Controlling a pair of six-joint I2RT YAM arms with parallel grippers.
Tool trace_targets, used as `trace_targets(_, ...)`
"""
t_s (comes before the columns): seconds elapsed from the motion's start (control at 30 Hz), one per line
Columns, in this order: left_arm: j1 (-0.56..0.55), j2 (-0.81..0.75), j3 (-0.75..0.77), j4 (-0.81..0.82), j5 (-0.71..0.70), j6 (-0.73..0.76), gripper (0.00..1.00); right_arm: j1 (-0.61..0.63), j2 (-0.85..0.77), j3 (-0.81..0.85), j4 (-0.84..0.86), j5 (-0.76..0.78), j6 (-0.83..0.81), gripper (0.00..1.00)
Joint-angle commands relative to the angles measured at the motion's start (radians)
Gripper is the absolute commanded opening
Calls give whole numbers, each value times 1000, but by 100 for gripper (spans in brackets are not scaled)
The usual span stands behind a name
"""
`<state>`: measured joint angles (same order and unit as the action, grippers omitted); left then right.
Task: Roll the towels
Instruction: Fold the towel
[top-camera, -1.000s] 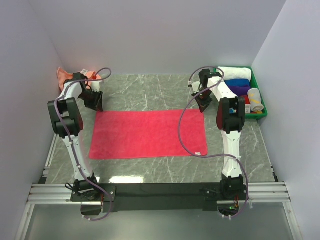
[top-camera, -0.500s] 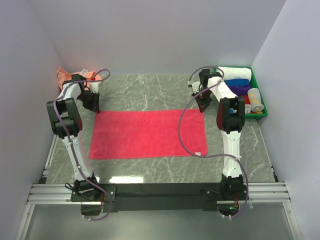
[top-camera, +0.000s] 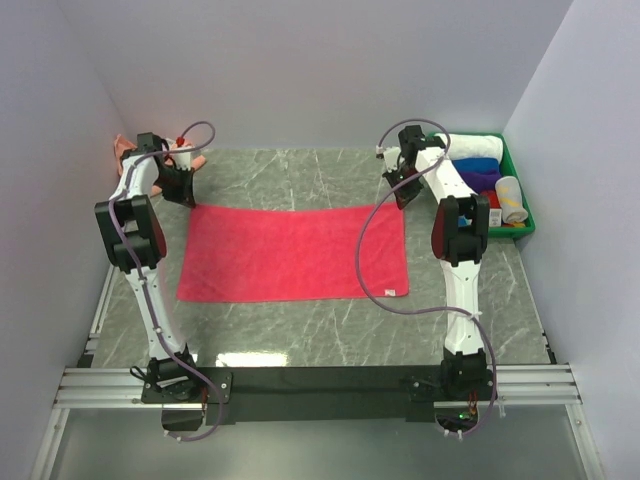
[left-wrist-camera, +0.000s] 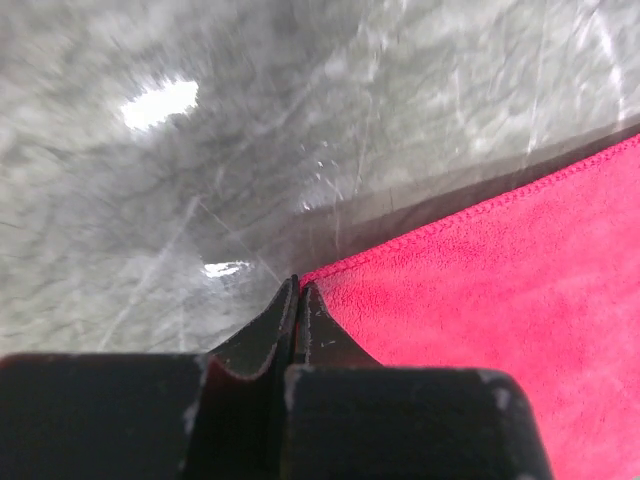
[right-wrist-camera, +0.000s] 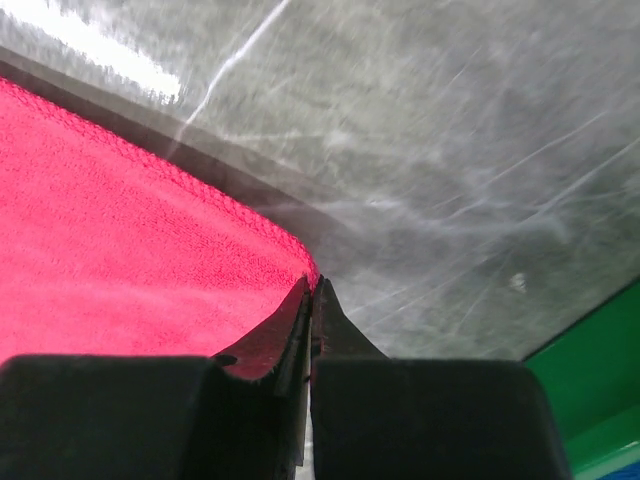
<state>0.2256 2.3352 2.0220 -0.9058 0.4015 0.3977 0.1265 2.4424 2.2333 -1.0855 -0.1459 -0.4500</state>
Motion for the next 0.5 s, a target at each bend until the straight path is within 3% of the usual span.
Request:
trace_targets(0.0, 17, -45, 43, -1, 42, 6, 1, 2, -68, 20, 42, 22, -4, 0)
trace_targets(0.2, 58, -160, -55, -27, 138, 87, 1, 2, -187, -96, 29, -17, -47, 0)
trace_targets(0.47, 130, -234, -146, -195, 206, 260, 1, 1, -295, -245, -68, -116, -82, 0)
